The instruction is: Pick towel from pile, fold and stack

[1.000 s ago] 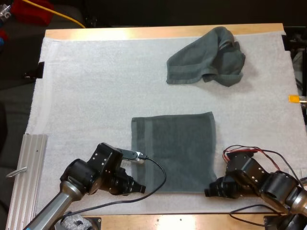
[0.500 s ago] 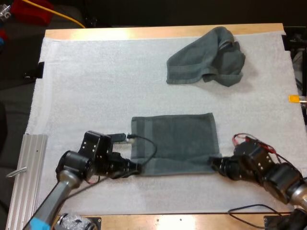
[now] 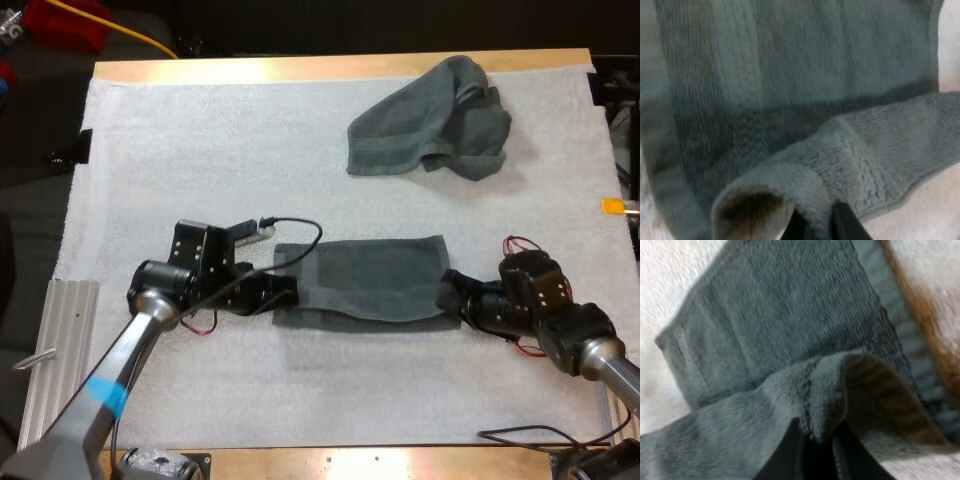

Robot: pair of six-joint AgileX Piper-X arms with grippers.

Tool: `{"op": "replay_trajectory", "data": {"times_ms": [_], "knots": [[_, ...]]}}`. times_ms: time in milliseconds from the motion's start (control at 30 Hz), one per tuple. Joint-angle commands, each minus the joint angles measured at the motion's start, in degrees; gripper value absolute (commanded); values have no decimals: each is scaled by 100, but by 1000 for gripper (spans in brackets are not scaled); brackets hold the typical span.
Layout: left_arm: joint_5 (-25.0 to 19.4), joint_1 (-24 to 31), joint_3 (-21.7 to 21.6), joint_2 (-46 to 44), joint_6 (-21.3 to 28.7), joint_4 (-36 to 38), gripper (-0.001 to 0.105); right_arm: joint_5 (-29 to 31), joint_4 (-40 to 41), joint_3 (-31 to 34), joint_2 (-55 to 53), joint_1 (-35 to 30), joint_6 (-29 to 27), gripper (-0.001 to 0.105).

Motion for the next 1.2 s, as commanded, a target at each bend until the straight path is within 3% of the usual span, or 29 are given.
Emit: {"op": "replay_trajectory", "data": {"times_ms": [0, 200, 567, 933, 1000, 1067, 1167], "knots": [[24, 34, -131, 136, -15, -5, 0, -111, -305, -34, 112, -32, 58, 1], [16, 219, -420, 573, -51, 6, 0, -109, -778, -168, 644, -32, 314, 1], [4, 249, -422, 982, -50, -110, 0, 92, -778, -821, 1316, -32, 314, 1], [-241, 249, -422, 991, -108, -420, 1, 301, -783, -867, 1527, -32, 314, 1], [-243, 249, -422, 995, -238, -550, 10, 377, -790, -867, 1527, -32, 314, 1], [-232, 249, -422, 995, -378, -730, 25, 427, -817, -867, 1527, -32, 314, 4], [-156, 249, -422, 995, -617, -975, 53, 450, -971, -867, 1527, -32, 314, 21]]}}
